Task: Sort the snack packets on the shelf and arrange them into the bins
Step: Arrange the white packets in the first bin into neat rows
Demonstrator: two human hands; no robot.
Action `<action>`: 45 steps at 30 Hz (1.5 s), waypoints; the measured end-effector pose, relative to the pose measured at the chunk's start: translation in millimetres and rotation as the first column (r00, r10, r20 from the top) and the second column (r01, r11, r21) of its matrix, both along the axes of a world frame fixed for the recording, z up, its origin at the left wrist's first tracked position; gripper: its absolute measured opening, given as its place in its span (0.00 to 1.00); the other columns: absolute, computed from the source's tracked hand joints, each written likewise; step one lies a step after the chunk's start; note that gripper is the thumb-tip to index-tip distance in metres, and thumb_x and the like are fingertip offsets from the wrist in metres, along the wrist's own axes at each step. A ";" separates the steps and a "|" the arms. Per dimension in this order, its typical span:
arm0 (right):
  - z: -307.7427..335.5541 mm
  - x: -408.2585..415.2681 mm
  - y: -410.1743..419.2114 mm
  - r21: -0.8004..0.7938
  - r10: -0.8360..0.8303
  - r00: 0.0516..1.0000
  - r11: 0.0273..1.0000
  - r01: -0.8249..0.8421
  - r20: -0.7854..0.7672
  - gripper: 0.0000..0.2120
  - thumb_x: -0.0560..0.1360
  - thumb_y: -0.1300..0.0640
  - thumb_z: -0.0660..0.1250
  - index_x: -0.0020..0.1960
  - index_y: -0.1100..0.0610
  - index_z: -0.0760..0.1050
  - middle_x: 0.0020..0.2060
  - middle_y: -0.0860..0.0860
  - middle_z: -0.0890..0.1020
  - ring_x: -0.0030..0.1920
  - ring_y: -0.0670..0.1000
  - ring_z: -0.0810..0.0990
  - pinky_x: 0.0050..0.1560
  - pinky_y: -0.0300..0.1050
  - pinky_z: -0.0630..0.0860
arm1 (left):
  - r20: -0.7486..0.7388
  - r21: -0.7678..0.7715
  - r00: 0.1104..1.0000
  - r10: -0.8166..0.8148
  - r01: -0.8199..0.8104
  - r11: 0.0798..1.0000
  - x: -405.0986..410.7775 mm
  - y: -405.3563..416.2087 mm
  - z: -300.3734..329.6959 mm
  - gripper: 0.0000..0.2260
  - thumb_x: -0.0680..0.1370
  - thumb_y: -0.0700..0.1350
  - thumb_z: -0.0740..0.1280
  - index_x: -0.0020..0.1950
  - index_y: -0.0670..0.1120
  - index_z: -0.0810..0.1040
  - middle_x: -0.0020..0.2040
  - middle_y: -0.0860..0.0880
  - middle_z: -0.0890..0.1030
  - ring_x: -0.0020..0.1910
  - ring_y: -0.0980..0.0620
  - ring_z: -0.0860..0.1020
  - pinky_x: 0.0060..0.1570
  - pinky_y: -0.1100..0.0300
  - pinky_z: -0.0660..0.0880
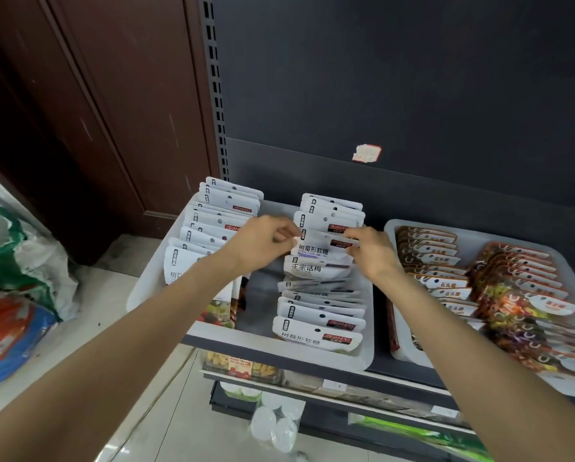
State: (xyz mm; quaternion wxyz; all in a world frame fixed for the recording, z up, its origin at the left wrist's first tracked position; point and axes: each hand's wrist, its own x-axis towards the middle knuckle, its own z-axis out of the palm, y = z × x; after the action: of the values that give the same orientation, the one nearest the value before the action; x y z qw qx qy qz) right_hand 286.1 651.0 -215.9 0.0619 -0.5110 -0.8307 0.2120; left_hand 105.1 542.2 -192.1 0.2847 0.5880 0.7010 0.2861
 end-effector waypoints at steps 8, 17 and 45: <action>27.2 -26.6 -10.6 -0.133 0.044 0.995 0.991 -0.032 0.092 0.19 0.75 0.36 0.58 0.48 0.51 0.77 0.44 0.47 0.78 0.48 0.51 0.77 0.48 0.45 0.73 | -0.615 0.050 0.788 -0.001 0.040 0.998 -25.8 -19.8 -17.7 0.27 0.76 0.58 0.64 0.73 0.56 0.63 0.76 0.51 0.59 0.74 0.48 0.57 0.72 0.52 0.52; 14.4 -59.5 -56.7 0.132 0.095 0.929 0.980 -0.151 0.358 0.17 0.81 0.47 0.53 0.69 0.44 0.65 0.65 0.53 0.72 0.66 0.55 0.69 0.66 0.53 0.64 | -0.647 -0.056 0.744 -0.165 0.170 0.984 -61.6 -19.6 -25.7 0.29 0.76 0.64 0.58 0.75 0.59 0.57 0.78 0.51 0.51 0.77 0.48 0.46 0.73 0.46 0.39; 23.2 -41.0 -60.8 0.171 -0.206 0.956 0.970 0.172 0.208 0.08 0.78 0.57 0.64 0.54 0.54 0.80 0.51 0.55 0.82 0.53 0.57 0.78 0.49 0.50 0.76 | -0.012 -0.040 0.976 -0.219 0.218 0.975 -54.4 72.3 -3.6 0.31 0.78 0.37 0.66 0.77 0.44 0.55 0.75 0.43 0.63 0.73 0.44 0.62 0.70 0.54 0.61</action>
State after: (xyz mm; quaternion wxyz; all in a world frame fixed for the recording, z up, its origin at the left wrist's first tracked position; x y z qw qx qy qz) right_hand 245.1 590.2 -192.7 0.0262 -0.6028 -0.7931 0.0827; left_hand 50.6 614.5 -195.7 0.3198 0.6584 0.6397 0.2347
